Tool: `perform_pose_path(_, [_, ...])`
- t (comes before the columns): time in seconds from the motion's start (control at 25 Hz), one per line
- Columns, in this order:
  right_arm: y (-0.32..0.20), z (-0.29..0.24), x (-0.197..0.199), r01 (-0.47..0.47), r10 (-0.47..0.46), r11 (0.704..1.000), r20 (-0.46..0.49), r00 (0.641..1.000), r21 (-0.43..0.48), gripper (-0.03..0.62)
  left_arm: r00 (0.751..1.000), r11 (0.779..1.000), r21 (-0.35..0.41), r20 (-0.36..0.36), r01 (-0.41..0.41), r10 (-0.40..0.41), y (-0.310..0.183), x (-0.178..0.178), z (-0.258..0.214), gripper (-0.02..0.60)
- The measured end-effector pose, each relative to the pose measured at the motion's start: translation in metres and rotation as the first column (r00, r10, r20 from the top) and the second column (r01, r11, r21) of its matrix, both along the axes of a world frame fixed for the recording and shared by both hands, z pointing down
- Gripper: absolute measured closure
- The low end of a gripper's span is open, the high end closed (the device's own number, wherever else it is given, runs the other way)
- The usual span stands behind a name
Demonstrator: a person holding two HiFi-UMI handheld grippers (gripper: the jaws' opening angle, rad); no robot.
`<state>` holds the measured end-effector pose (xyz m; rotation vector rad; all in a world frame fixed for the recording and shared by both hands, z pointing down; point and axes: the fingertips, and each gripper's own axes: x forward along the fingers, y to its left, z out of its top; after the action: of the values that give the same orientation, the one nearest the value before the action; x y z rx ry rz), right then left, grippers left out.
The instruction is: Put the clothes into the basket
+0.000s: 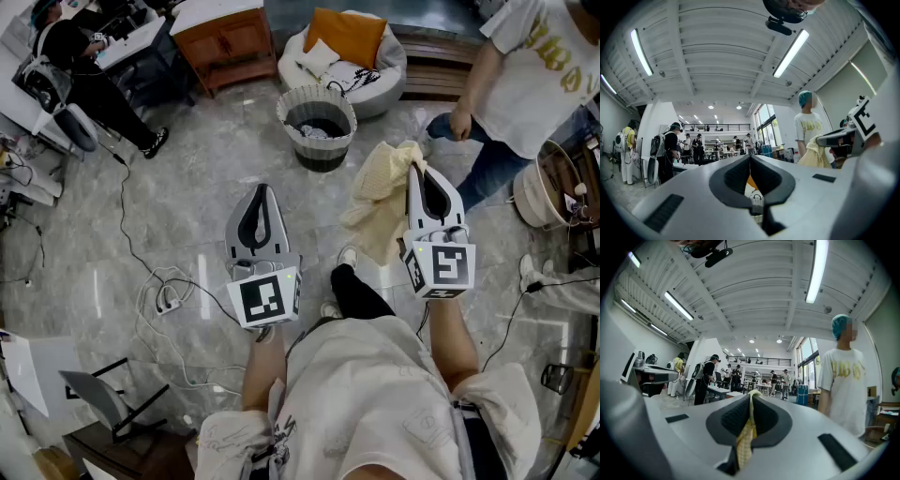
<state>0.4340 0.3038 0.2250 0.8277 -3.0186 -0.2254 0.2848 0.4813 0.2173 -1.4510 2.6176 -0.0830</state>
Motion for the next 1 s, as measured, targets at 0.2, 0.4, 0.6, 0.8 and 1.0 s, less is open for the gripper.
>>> perform_pose_path(0.2, [-0.006, -0.001, 0.001, -0.010, 0.010, 1.000, 0.009, 1.000, 0.004, 0.602, 1.000, 1.000, 0.004, 0.002, 0.010, -0.010, 0.001, -0.003, -0.001, 0.577])
perform_pose_path(0.4, [-0.015, -0.003, -0.006, -0.015, 0.015, 1.000, 0.012, 1.000, -0.012, 0.602, 1.000, 1.000, -0.006, -0.001, 0.011, -0.011, -0.003, -0.009, -0.003, 0.578])
perform_pose_path(0.6, [-0.020, 0.006, -0.008, -0.019, 0.020, 0.999, 0.017, 1.000, -0.038, 0.602, 1.000, 1.000, -0.019, -0.017, 0.010, -0.010, -0.007, -0.013, 0.006, 0.577])
perform_pose_path(0.8, [-0.029, 0.018, -0.017, -0.024, 0.024, 0.998, 0.002, 1.000, -0.064, 0.602, 0.999, 0.999, -0.034, -0.033, -0.003, 0.002, -0.021, -0.021, 0.014, 0.577])
perform_pose_path(1.0, [-0.050, 0.031, -0.030, -0.034, 0.033, 0.994, -0.014, 0.999, -0.101, 0.602, 0.999, 0.999, -0.042, -0.047, -0.024, 0.022, -0.045, -0.033, 0.022, 0.577])
